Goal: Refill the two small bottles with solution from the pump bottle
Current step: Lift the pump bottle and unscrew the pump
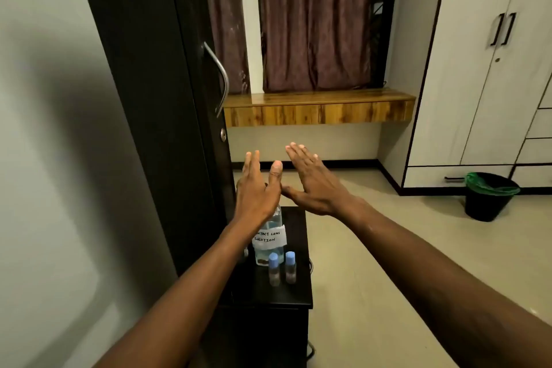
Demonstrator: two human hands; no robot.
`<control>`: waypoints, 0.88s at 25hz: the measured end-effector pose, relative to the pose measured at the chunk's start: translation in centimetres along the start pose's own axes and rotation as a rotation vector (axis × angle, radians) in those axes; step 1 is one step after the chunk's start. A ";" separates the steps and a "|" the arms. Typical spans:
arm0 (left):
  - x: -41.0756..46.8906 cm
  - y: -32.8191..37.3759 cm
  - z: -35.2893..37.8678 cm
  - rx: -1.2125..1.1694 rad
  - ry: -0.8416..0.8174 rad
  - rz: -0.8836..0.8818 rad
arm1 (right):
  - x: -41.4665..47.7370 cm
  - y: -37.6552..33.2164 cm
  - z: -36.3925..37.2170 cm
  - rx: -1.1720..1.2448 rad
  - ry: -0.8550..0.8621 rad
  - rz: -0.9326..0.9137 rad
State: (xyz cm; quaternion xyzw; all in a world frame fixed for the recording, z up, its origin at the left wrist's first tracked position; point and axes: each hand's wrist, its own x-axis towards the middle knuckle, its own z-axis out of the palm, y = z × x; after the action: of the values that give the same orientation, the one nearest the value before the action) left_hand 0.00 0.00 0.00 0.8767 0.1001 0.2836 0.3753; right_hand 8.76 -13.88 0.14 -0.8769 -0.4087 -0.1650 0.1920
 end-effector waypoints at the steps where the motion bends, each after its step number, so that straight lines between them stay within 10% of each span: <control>1: -0.2 -0.5 0.4 -0.018 -0.018 -0.052 | 0.0 0.0 1.0 0.021 -0.036 -0.007; 12: -0.5 -6.0 4.5 -0.132 -0.119 -0.484 | 1.0 0.8 10.4 0.322 -0.322 0.141; 22: -0.3 -7.8 4.8 -0.162 -0.106 -0.491 | 3.0 2.1 12.4 0.441 -0.260 0.139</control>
State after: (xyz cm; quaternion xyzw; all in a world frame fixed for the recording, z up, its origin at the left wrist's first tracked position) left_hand 2.83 2.38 -8.37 0.8069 0.2668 0.1449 0.5067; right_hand 13.88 -7.27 -9.72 -0.8537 -0.3948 0.0556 0.3351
